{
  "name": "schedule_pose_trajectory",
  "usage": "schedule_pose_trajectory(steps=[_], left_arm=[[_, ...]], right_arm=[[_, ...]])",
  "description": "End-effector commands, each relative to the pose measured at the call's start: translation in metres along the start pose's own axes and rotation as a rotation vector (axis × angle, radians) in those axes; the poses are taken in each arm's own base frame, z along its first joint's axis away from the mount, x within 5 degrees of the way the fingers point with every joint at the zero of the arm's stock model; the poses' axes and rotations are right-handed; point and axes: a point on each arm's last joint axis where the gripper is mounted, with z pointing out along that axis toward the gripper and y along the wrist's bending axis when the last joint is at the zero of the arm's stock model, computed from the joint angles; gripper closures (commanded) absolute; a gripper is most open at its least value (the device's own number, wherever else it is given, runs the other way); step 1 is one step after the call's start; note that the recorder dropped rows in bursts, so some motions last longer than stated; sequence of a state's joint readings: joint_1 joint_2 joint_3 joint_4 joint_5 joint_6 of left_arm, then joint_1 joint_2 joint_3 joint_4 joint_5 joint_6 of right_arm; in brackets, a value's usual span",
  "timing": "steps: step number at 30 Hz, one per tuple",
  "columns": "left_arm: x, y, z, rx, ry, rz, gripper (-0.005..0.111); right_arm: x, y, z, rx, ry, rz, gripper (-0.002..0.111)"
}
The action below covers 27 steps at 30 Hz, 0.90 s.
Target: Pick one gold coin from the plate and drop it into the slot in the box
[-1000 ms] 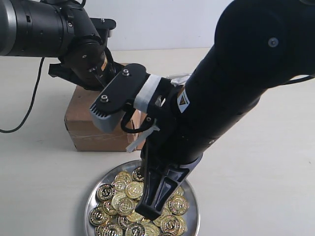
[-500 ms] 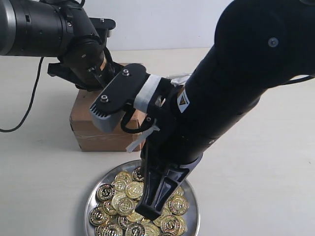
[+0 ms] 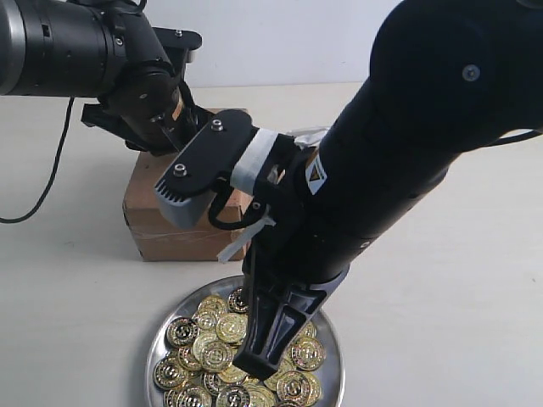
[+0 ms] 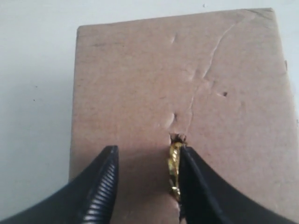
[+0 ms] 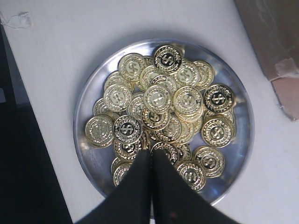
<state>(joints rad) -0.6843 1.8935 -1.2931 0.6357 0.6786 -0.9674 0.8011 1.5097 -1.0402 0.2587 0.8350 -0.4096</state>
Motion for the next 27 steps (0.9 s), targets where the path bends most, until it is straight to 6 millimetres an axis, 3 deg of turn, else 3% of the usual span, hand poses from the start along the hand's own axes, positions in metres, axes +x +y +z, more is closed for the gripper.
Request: schedule_pose_trajectory(steps=[1,9,12,13,14,21,27], left_arm=[[-0.008,0.003,-0.016,0.014,-0.05,0.008,0.065],[-0.011,0.007,-0.026,0.01,-0.064,0.024,0.066],[-0.016,0.014,-0.045,-0.002,-0.088,0.055,0.091],[-0.018,0.017,-0.052,-0.003,-0.1,0.067,0.103],[-0.021,0.022,-0.064,-0.001,-0.122,0.088,0.106],[-0.027,0.044,-0.145,0.164,-0.306,0.122,0.107],[-0.01,0.065,-0.206,0.337,-0.602,0.239,0.107]], right_arm=[[-0.002,0.001,-0.004,-0.001,-0.014,-0.006,0.108],[-0.002,0.001,-0.004,-0.001,-0.014,-0.006,0.108],[-0.004,0.0,-0.004,0.008,-0.034,-0.006,0.108],[-0.005,0.0,-0.004,0.017,-0.055,-0.006,0.108],[-0.007,-0.001,-0.004,0.026,-0.074,-0.005,0.108],[-0.03,-0.011,-0.013,0.166,-0.367,-0.066,0.108],[-0.045,-0.018,-0.047,0.373,-0.762,-0.109,0.108]])
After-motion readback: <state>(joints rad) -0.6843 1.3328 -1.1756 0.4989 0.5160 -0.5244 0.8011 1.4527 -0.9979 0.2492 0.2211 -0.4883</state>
